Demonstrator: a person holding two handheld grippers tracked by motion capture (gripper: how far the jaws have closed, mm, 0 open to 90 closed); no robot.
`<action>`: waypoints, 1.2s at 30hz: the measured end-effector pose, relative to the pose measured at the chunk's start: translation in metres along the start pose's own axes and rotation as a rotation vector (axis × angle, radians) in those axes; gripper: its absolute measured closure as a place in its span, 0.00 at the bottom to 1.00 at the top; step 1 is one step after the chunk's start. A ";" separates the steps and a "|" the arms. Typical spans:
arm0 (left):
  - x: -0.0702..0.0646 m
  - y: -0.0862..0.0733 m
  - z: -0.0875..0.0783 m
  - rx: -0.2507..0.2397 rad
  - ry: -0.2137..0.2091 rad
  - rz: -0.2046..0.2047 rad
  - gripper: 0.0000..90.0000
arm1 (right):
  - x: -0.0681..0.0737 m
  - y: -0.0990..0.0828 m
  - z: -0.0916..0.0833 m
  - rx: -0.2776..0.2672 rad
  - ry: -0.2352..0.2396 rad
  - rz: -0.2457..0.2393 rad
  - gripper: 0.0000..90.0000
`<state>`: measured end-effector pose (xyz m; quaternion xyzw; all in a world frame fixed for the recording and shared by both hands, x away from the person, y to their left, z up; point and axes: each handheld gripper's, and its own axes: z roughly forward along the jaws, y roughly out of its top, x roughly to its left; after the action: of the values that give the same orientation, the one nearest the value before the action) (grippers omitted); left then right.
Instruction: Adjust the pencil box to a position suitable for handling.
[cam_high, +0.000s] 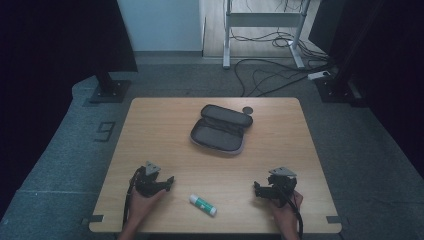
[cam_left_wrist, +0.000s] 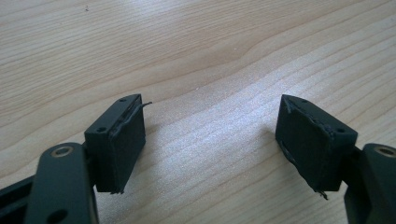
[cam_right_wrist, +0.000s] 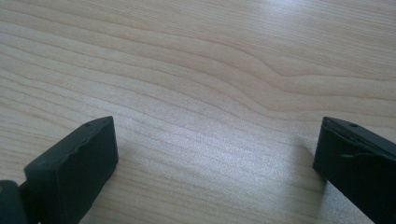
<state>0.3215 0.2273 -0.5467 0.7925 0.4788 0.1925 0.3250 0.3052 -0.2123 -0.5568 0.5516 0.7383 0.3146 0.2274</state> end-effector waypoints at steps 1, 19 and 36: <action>0.000 0.000 0.000 0.000 0.000 0.000 0.27 | 0.000 0.000 0.000 0.000 0.000 0.000 0.00; 0.000 0.000 0.000 0.001 0.001 0.001 0.27 | 0.001 -0.001 -0.001 0.000 0.000 0.000 0.00; 0.002 0.000 0.000 -0.005 0.002 0.006 0.28 | 0.005 -0.003 -0.009 -0.074 -0.095 -0.026 0.14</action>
<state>0.3222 0.2288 -0.5464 0.7928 0.4763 0.1954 0.3262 0.2955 -0.2103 -0.5529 0.5476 0.7215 0.3122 0.2866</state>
